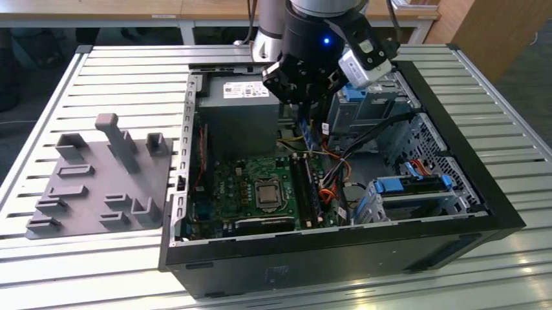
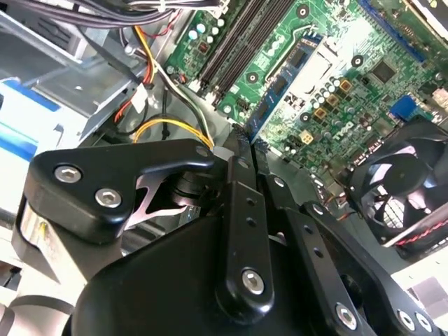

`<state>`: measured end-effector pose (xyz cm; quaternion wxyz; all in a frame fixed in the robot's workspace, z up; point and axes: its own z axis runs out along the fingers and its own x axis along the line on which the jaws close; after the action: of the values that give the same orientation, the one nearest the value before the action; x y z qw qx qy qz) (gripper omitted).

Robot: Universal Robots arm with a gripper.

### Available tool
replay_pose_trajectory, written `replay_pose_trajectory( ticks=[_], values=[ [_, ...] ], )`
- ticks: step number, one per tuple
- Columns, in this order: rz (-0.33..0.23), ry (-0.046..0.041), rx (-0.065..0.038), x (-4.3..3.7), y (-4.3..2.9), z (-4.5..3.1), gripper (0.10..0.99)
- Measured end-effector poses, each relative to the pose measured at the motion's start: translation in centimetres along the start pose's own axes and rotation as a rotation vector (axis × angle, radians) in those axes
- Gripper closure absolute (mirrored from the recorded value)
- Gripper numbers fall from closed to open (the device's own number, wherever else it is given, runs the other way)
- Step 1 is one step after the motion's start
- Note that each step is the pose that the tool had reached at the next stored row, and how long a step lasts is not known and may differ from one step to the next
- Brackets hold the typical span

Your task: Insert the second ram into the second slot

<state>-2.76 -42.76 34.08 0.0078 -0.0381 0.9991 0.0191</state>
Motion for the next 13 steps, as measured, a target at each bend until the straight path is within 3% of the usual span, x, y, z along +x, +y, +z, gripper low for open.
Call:
replay_pose_trajectory(
  ticks=[13],
  values=[
    [0.022,-0.0007,0.0,0.07,-0.65,2.3,0.949]
  ],
)
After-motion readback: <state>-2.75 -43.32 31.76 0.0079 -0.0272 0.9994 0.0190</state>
